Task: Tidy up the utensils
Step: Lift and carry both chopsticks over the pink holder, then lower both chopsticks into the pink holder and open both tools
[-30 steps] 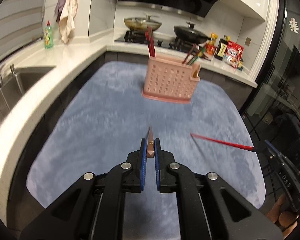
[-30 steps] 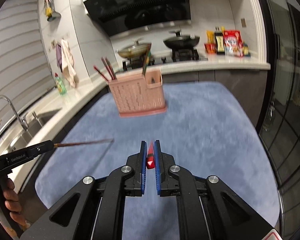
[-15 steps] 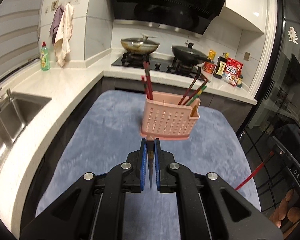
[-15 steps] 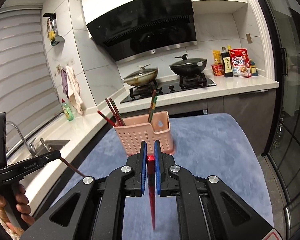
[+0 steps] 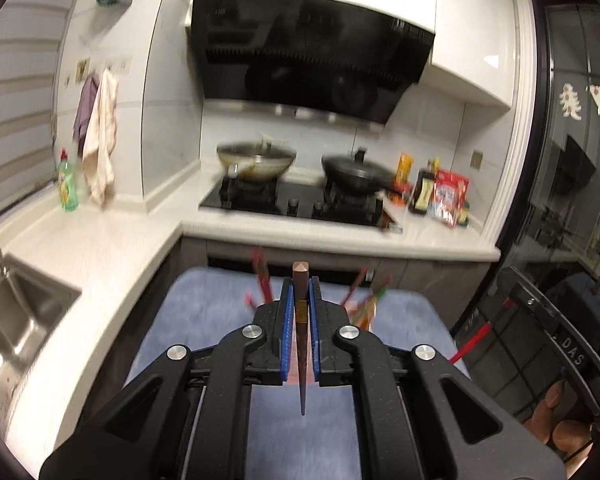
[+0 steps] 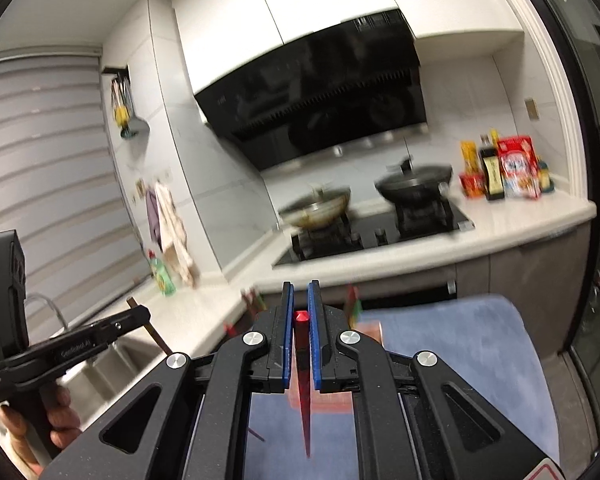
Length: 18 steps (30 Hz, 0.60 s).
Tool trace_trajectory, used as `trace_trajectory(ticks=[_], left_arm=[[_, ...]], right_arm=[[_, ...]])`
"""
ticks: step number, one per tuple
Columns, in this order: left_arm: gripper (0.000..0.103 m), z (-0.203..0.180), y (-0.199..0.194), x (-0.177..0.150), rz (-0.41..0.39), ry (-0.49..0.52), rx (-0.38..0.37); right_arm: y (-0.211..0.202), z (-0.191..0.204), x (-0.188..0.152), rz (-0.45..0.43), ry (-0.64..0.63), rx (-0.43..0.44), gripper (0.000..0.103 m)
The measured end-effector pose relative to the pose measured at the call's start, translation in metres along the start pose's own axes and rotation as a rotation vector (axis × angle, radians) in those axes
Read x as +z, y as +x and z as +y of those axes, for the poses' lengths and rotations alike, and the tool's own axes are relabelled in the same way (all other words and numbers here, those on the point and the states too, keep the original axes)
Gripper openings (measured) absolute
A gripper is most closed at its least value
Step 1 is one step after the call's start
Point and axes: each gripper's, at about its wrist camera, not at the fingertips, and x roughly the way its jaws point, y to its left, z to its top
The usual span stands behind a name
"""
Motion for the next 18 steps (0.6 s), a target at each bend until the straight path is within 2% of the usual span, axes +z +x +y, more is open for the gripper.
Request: trace_trajectory(ticks=[2,5,10,15,18], left_arm=[[0.007,-0.004,0.008,0.019,-0.049,0.001,0.004],[0.007,-0.007,0.024,0.039,-0.08,0.002,0.01],[0.007,-0.009,0.06,0.058,-0.09,0.005,0.028],[0.007,-0.006,0.098,0.058,-0.068,0.011,0.051],[0.007,-0.004,0.116,0.052,-0.043,0.011,0.057]], right_arm=[[0.014,0.002,0.017,-0.035,-0.005,0.007,0.007],[0.038,0.0,0.039,-0.064,0.027,0.016,0.007],[0.073,-0.004,0.06,-0.11,0.04,-0.002,0.007],[0.107,-0.009,0.062,-0.104,0.036,-0.02,0.007],[0.128,-0.015,0.051,-0.063,0.038,-0.031,0.007]])
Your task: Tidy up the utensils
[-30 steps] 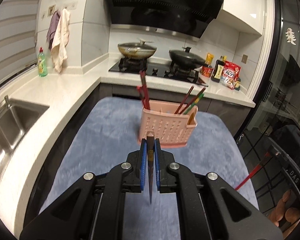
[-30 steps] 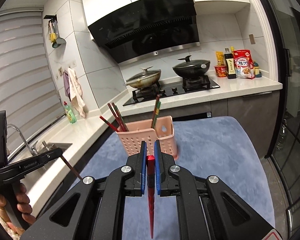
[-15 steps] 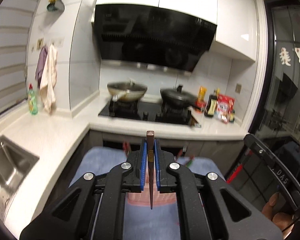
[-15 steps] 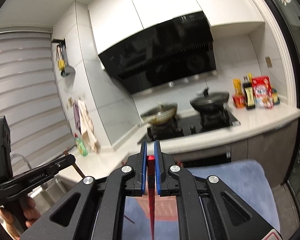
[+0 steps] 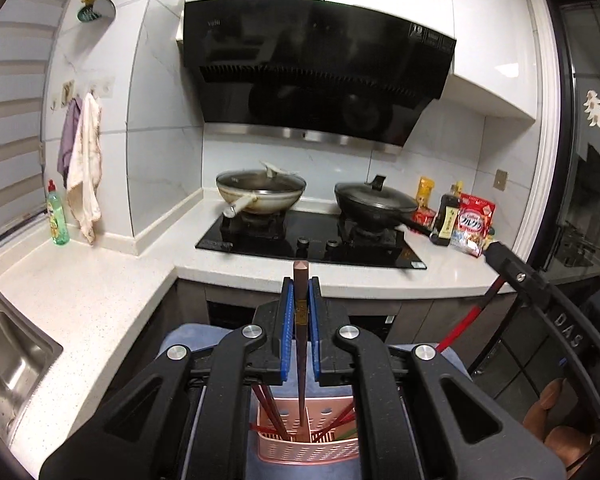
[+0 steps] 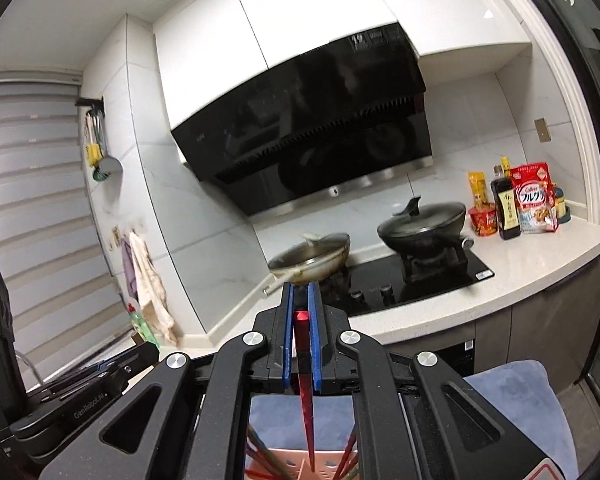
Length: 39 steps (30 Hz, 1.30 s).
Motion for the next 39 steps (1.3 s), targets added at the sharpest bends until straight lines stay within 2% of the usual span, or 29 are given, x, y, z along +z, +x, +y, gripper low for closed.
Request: trace_trajectory(ticks=[10,13,14,15,17,18,22,26,30,37,39], left_arm=[[0.008,0.009,0.035,-0.03,0.077,-0.005,-0.001],[0.01,0.01,0.037,-0.035,0.085,-0.007,0.008],[0.019,0.01,0.036,-0.036,0.089,-0.006,0.009],[0.034,0.01,0.035,-0.037,0.088,-0.005,0.015],[0.049,0.009,0.031,-0.037,0.073,0.001,0.034],[0.05,0.008,0.027,-0.038,0.065,0.007,0.039],[0.055,0.006,0.018,-0.04,0.063,0.031,0.064],[0.066,0.005,0.007,-0.046,0.071,0.046,0.089],[0.067,0.004,-0.003,-0.056,0.097,0.058,0.101],[0.073,0.002,-0.022,-0.073,0.12,0.068,0.124],[0.079,0.002,-0.029,-0.08,0.126,0.072,0.13]], right_arm=[[0.041,-0.016,-0.06,0.174,-0.013,-0.017,0.008],[0.041,-0.014,-0.065,0.179,-0.027,-0.021,0.012],[0.04,-0.013,-0.065,0.181,-0.027,-0.022,0.013],[0.039,-0.013,-0.064,0.18,-0.023,-0.022,0.014],[0.034,-0.013,-0.062,0.173,-0.02,-0.024,0.019],[0.032,-0.013,-0.061,0.168,-0.02,-0.025,0.023],[0.019,-0.01,-0.058,0.168,-0.043,-0.036,0.028],[0.003,-0.006,-0.058,0.173,-0.076,-0.047,0.039],[-0.017,0.0,-0.063,0.187,-0.117,-0.062,0.046],[-0.044,0.005,-0.08,0.232,-0.172,-0.089,0.048],[-0.05,0.005,-0.086,0.246,-0.175,-0.104,0.049]])
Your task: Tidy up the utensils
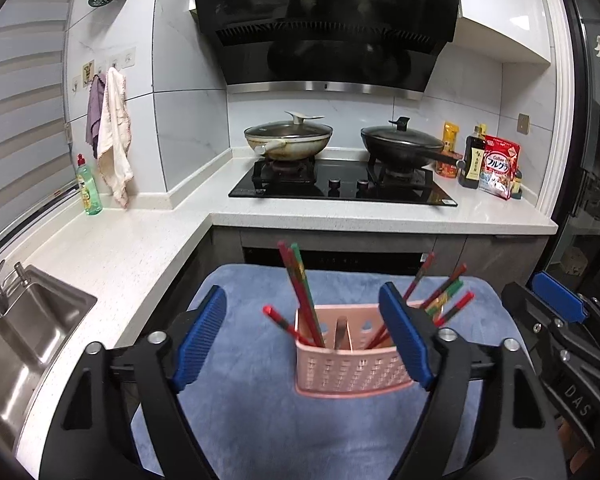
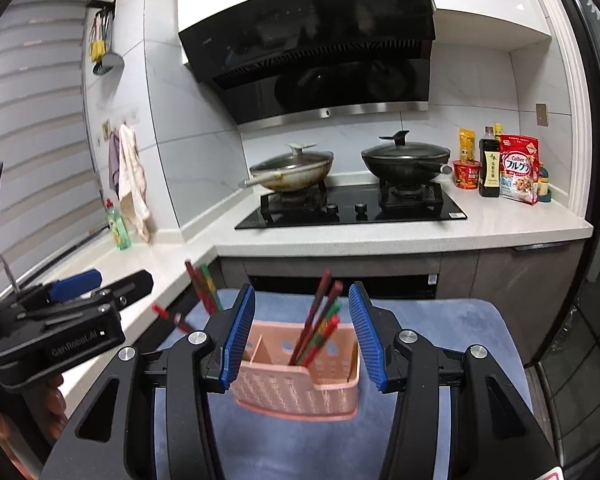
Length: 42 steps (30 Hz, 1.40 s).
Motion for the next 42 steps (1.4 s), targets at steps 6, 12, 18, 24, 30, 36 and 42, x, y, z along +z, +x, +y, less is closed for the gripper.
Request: trace_trajectory(ticks=[6,12,18,24,30,36,42], left_arm=[[0.084,0.0,-0.011,-0.019,0.026,0.01,0.015],[0.09,-0.001,-0.021,-0.037,0.052,0.014,0.014],[0.092,-0.003,-0.028,-0.057,0.08,0.021,0.022],[0.094,-0.005,-0.034,-0.076,0.115,0.047,0.039],[0.095,-0.005,-0.033,-0.095,0.169,0.049,0.039],[0.095,-0.004,-0.03,-0.106,0.21,0.028,0.038],[0.095,-0.007,-0.027,-0.113,0.237,0.021,0.04]], right_arm=[[-0.015,0.003,-0.027,0.063,-0.005,-0.039,0.057],[-0.029,0.007,-0.046,0.096,-0.015,-0.072,0.06],[-0.04,0.01,-0.067,0.135,-0.011,-0.089,0.063],[-0.045,0.01,-0.082,0.177,-0.006,-0.097,0.067],[-0.046,0.015,-0.092,0.195,-0.023,-0.1,0.077],[-0.048,0.011,-0.098,0.215,-0.012,-0.127,0.085],[-0.051,0.012,-0.103,0.215,-0.039,-0.156,0.097]])
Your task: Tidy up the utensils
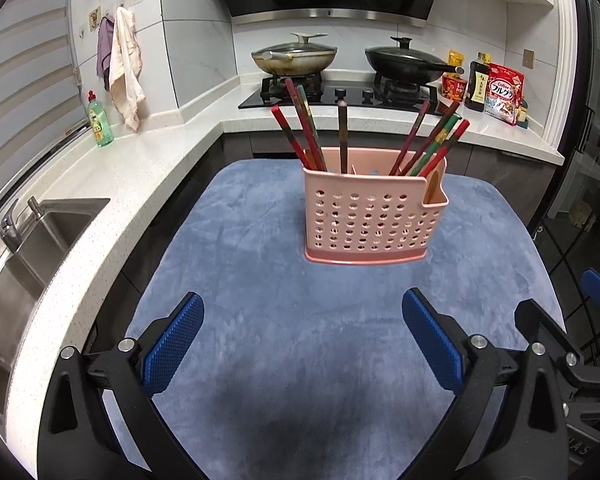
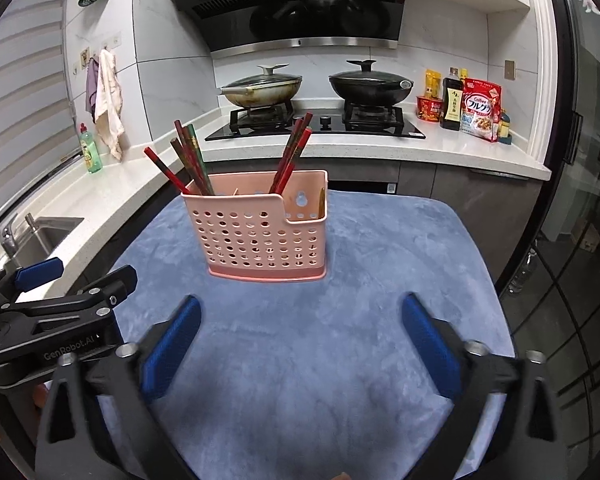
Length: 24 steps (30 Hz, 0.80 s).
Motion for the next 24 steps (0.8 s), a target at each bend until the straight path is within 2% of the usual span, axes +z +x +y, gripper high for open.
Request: trace_trajectory(ticks=[11,24], left_arm=[[0.095,0.004,0.007,-0.005,0.017,-0.009,0.034],[0.095,0.004,0.012,-0.005,0.018,0.007,0.04]], right_arm=[[0.01,0.001,-0.007,0.043,0.002,-0.008,0.097],[0.019,0.003,-0.008,0.072,0.014,0.006,0.097]])
